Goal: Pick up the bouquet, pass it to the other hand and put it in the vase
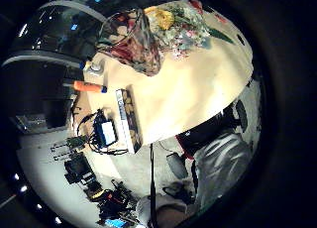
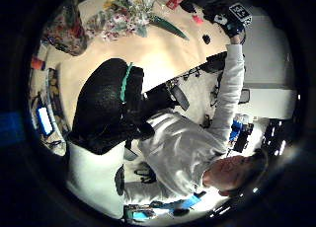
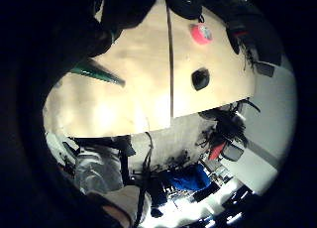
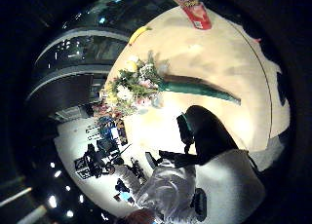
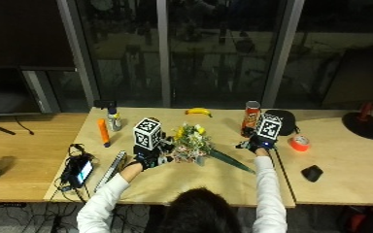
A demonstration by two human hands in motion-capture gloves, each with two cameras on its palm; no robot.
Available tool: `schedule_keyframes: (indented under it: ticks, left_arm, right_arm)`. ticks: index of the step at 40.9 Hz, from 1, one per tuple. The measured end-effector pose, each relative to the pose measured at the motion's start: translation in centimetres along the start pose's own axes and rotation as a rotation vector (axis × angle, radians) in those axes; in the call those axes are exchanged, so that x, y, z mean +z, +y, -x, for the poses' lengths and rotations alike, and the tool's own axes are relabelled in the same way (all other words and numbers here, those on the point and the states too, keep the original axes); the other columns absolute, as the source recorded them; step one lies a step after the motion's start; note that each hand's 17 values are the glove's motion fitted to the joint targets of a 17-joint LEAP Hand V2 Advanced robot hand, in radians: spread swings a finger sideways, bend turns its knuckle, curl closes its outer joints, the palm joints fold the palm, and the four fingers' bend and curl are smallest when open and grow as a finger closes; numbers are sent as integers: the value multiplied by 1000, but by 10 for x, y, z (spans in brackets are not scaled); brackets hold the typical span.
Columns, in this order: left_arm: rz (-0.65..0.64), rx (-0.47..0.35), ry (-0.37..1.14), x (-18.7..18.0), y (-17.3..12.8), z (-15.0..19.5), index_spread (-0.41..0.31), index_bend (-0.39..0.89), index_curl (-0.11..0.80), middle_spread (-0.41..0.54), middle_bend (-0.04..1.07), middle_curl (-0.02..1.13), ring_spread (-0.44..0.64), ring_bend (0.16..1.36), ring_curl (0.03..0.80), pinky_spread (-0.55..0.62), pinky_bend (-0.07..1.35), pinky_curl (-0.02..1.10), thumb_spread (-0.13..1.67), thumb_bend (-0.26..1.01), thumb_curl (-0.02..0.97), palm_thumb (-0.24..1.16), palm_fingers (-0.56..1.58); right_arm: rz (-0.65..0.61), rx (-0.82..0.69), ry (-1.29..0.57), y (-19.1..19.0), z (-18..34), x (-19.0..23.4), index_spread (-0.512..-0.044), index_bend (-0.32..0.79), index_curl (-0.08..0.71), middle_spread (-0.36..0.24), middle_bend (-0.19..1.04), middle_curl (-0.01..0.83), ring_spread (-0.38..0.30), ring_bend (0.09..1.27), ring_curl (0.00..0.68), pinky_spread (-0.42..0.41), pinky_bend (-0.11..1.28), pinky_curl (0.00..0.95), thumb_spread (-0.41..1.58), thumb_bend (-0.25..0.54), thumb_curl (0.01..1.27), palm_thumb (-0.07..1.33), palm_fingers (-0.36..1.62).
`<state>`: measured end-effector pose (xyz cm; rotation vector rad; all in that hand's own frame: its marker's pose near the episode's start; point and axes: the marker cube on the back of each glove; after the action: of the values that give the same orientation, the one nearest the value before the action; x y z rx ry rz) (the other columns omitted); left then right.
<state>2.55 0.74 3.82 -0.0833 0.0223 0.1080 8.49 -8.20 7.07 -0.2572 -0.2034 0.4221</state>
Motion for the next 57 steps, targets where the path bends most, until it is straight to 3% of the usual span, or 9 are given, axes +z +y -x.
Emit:
schedule_keyframes:
  ticks: [3, 8, 17, 31, 48, 50, 53, 56, 57]
  left_arm:
    - [9, 3, -1, 2, 0, 0, -2, 149, 290, 265, 188, 242, 436, 466, 204, 438, 260, 270, 1185, -13, 286, 360, 113]
    - [17, 1, -5, 6, 0, 1, -2, 150, 292, 268, 190, 255, 436, 474, 212, 437, 265, 282, 1190, -16, 293, 361, 105]
    - [17, -5, 1, 8, 3, 4, -2, 157, 297, 271, 191, 273, 437, 476, 220, 437, 269, 297, 1195, -17, 303, 360, 95]
    - [46, -22, 10, 18, 6, 16, -6, 158, 306, 273, 189, 292, 438, 480, 229, 434, 270, 312, 1197, -18, 312, 357, 88]
    - [122, -54, 3, 31, 8, 22, -13, 174, 328, 273, 178, 297, 439, 467, 232, 426, 267, 323, 1198, -18, 318, 356, 99]
    - [151, -59, -1, 34, 8, 24, -13, 179, 332, 273, 176, 296, 439, 465, 232, 425, 265, 323, 1198, -18, 318, 356, 102]
    - [174, -65, -5, 39, 6, 27, -13, 198, 342, 273, 167, 292, 438, 459, 232, 423, 261, 324, 1199, -17, 318, 358, 115]
    - [178, -68, -5, 38, 6, 26, -14, 188, 348, 273, 169, 290, 437, 457, 233, 422, 254, 322, 1199, -17, 318, 358, 113]
    - [179, -67, -3, 38, 7, 25, -14, 202, 354, 272, 162, 288, 437, 453, 232, 422, 258, 324, 1200, -17, 318, 358, 124]
  right_arm:
    - [-91, -96, 4, -23, 0, 12, -297, 83, 112, -7, 267, 332, -33, 662, 331, 183, 734, 339, 1026, 36, 330, 656, 472]
    - [58, 24, 6, -27, -1, 40, -274, 60, 108, -4, 242, 339, -33, 664, 343, 194, 759, 352, 1020, 10, 347, 678, 405]
    - [-34, -70, 44, -15, 17, 71, -235, 109, 139, -10, 236, 356, -41, 631, 338, 191, 734, 343, 1001, -10, 388, 743, 459]
    - [-18, -54, 120, -38, 21, 114, -285, 107, 171, -48, 246, 384, -68, 588, 345, 167, 681, 337, 976, -15, 451, 840, 529]
    - [-172, -60, 350, -37, 32, 118, -291, 262, 293, -148, 324, 431, -205, 447, 330, -38, 470, 300, 988, 39, 468, 1028, 1014]
    - [-192, -63, 365, -37, 35, 117, -284, 204, 295, -164, 368, 447, -212, 455, 340, -94, 485, 307, 973, 43, 486, 1052, 1130]
    - [-264, -80, 334, -41, 40, 115, -275, 86, 279, -182, 486, 498, -224, 711, 426, -205, 517, 336, 1042, 3, 455, 994, 1461]
    - [-435, -88, 293, -44, 44, 108, -270, 117, 288, -191, 538, 519, -229, 726, 429, -248, 522, 341, 1094, 22, 449, 1021, 1343]
    - [-500, -81, 273, -43, 45, 106, -264, 164, 302, -187, 588, 546, -216, 823, 480, -221, 619, 391, 1085, -34, 424, 942, 1514]
